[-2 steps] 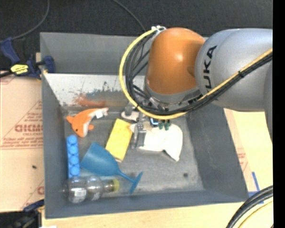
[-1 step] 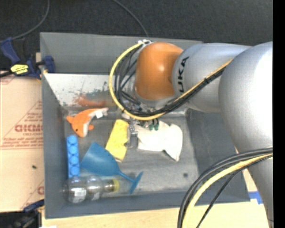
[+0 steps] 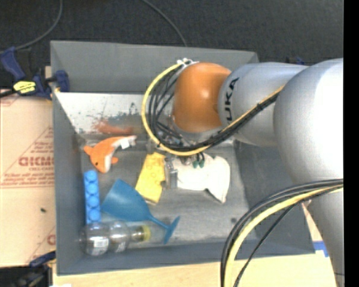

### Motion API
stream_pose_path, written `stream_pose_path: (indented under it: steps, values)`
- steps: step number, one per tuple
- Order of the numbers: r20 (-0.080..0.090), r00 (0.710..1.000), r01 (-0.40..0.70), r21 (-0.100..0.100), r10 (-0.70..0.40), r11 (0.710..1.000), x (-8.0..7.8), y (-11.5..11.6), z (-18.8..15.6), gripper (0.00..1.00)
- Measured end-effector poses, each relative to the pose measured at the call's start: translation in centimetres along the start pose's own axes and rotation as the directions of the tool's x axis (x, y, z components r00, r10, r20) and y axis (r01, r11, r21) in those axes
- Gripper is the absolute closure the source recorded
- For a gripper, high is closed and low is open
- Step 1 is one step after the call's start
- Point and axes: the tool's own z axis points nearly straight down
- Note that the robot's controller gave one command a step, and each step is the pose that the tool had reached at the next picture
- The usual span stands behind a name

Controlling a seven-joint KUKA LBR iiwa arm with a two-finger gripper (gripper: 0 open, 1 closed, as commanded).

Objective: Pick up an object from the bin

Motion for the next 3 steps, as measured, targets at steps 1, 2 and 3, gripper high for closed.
stream_pose_path:
  steps: [1, 2, 3]
  values:
    - [-0.001, 0.962, 0.272, 0.003, -0.272, 0.962, -1.34, 1.50, 0.06, 0.00]
    - [0.000, 0.976, 0.216, 0.000, -0.216, 0.976, -1.99, 1.26, 0.10, 0.00]
    - [0.013, 0.964, 0.267, 0.007, -0.267, 0.964, -1.77, 1.39, -0.49, 1.00]
